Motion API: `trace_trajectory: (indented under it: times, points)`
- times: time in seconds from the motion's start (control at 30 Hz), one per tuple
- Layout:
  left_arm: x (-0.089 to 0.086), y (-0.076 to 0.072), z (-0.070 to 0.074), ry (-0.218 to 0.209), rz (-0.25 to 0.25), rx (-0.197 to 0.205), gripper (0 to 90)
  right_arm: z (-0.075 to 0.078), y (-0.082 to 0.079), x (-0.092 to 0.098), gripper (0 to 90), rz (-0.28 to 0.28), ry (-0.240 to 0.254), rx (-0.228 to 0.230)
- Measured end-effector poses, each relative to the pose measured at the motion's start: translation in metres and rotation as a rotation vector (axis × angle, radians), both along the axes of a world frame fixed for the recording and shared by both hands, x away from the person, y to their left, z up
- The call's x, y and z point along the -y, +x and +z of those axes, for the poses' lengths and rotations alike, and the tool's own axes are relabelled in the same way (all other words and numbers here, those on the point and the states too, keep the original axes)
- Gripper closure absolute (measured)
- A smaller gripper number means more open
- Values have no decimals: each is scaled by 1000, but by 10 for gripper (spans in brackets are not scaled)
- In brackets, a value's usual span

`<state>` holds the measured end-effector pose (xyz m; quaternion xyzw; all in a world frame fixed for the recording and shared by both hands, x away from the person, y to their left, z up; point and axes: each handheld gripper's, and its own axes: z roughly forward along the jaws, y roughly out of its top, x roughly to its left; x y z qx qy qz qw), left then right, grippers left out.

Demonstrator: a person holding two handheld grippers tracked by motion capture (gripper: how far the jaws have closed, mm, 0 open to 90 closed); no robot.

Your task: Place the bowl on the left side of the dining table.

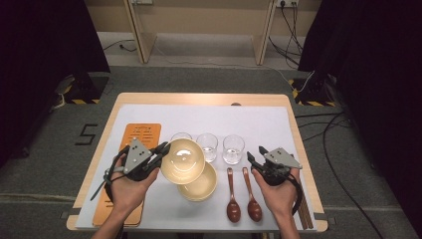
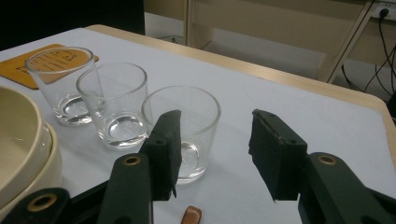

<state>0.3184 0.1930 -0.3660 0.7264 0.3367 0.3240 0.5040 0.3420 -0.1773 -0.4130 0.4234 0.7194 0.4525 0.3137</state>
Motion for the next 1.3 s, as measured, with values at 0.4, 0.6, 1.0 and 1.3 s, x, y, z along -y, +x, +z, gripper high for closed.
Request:
trace_trajectory:
  times: [0.4,0.6,1.0,1.3]
  points:
    - [-9,3,6,-23,25,-2,844,0,1,1,537,-3,1,0]
    - [-15,4,8,-27,37,-3,845,0,1,1,538,-5,2,2]
    - [-29,9,10,-42,77,1,845,0,2,1,537,-2,-1,4]
    - [-40,14,9,-46,100,-3,845,0,2,1,537,-5,1,5]
